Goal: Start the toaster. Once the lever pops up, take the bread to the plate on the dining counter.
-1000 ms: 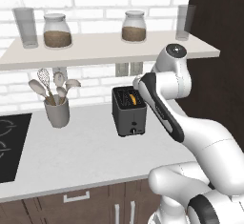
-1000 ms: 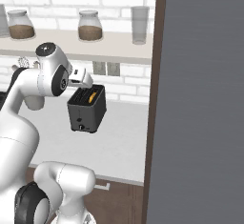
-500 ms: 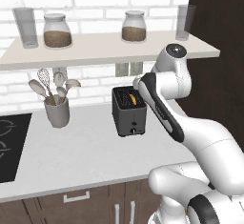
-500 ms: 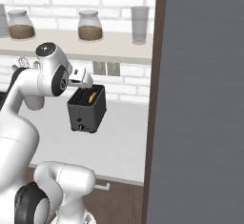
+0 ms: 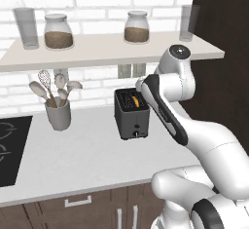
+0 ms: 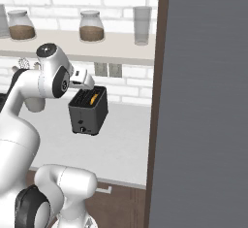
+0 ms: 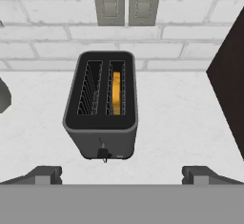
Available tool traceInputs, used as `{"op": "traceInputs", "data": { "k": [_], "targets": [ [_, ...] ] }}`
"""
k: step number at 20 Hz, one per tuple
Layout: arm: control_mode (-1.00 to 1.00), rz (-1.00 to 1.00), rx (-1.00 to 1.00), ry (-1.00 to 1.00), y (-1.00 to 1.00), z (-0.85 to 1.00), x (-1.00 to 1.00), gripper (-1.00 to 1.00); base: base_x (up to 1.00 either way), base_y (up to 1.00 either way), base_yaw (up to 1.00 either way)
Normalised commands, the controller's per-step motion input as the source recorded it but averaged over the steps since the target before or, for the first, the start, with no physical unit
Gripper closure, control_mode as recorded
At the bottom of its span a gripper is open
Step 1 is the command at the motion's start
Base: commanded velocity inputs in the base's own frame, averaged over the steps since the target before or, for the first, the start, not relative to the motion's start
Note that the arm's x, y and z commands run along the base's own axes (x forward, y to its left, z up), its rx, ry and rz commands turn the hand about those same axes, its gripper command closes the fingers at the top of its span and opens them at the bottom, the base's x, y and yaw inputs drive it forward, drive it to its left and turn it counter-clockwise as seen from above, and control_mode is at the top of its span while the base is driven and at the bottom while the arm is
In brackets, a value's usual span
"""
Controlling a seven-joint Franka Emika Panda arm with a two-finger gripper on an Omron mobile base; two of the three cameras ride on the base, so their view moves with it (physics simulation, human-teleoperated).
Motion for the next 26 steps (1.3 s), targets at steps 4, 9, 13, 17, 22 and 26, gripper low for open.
{"op": "traceInputs", "data": {
  "k": [4, 9, 13, 17, 22, 26],
  "targets": [
    [-1.0, 0.0, 0.0, 0.0, 0.0, 0.0, 0.0, -1.0, 0.0, 0.0, 0.0],
    [-1.0, 0.0, 0.0, 0.0, 0.0, 0.0, 0.0, -1.0, 0.0, 0.0, 0.0],
    [-1.0, 0.0, 0.0, 0.0, 0.0, 0.0, 0.0, -1.0, 0.0, 0.0, 0.0],
    [-1.0, 0.0, 0.0, 0.0, 0.0, 0.0, 0.0, -1.0, 0.0, 0.0, 0.0],
    [-1.0, 0.0, 0.0, 0.0, 0.0, 0.0, 0.0, -1.0, 0.0, 0.0, 0.0],
    [-1.0, 0.0, 0.0, 0.0, 0.0, 0.0, 0.0, -1.0, 0.0, 0.0, 0.0]
  ]
}}
